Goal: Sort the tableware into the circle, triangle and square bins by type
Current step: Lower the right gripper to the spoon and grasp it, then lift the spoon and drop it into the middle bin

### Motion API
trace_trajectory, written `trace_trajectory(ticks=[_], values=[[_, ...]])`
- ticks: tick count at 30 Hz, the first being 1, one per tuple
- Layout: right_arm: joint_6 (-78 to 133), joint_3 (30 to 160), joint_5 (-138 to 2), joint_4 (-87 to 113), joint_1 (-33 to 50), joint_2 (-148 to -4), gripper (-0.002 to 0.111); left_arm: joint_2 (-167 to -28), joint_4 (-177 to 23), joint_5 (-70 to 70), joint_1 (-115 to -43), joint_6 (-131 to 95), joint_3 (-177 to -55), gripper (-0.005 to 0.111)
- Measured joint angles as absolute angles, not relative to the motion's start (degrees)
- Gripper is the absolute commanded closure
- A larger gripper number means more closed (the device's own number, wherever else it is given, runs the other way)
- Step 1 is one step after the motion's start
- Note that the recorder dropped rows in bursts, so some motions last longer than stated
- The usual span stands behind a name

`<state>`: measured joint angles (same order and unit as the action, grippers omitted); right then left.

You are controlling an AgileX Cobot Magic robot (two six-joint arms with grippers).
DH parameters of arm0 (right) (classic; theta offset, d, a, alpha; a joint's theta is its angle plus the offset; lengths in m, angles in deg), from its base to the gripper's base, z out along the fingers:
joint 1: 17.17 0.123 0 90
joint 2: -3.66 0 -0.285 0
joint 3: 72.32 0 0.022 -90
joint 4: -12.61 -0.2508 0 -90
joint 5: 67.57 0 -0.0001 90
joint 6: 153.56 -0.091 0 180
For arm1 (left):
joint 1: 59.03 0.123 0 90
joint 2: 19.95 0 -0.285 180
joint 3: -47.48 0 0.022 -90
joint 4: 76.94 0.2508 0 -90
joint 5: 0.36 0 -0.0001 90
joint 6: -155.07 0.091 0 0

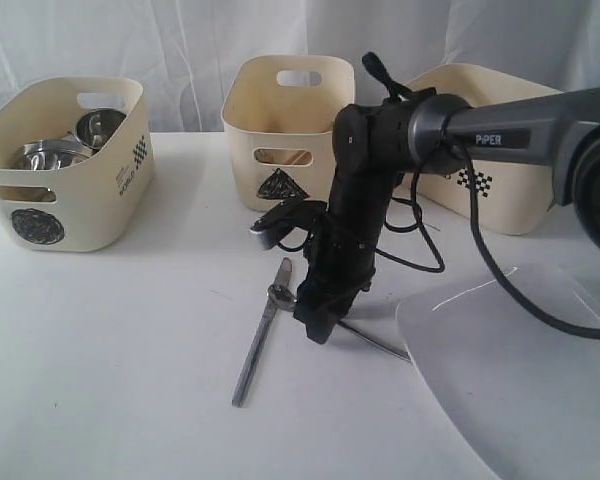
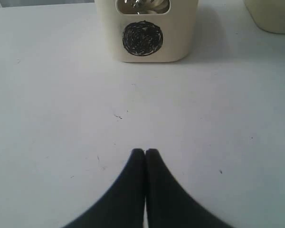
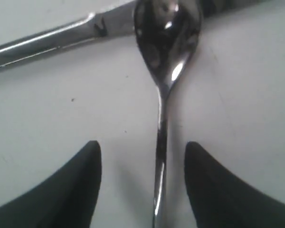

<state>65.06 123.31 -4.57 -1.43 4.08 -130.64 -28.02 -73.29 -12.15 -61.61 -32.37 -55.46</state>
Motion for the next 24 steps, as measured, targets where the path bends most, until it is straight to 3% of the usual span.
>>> trace_trajectory(ticks=[3, 9, 17, 24], values=[[64.16, 123.54, -5.39, 0.1, 4.73, -131.01, 0.073, -28.02, -73.29, -12.15, -61.61, -32.37, -55.46, 0.107], [57.46, 124.01, -6.91, 6.4, 5.84, -131.85, 0.108, -28.02, -73.29, -12.15, -61.61, -32.37, -55.46, 0.107], [53.06, 126.11, -7.24, 8.35, 6.27, -131.89, 0.108, -28.02, -73.29, -12.15, -61.61, -32.37, -55.46, 0.107], [52.98, 135.56, -7.91, 1.9, 6.27, -129.16, 0.108, -28.02, -73.29, -12.15, -61.61, -32.37, -55.46, 0.107]])
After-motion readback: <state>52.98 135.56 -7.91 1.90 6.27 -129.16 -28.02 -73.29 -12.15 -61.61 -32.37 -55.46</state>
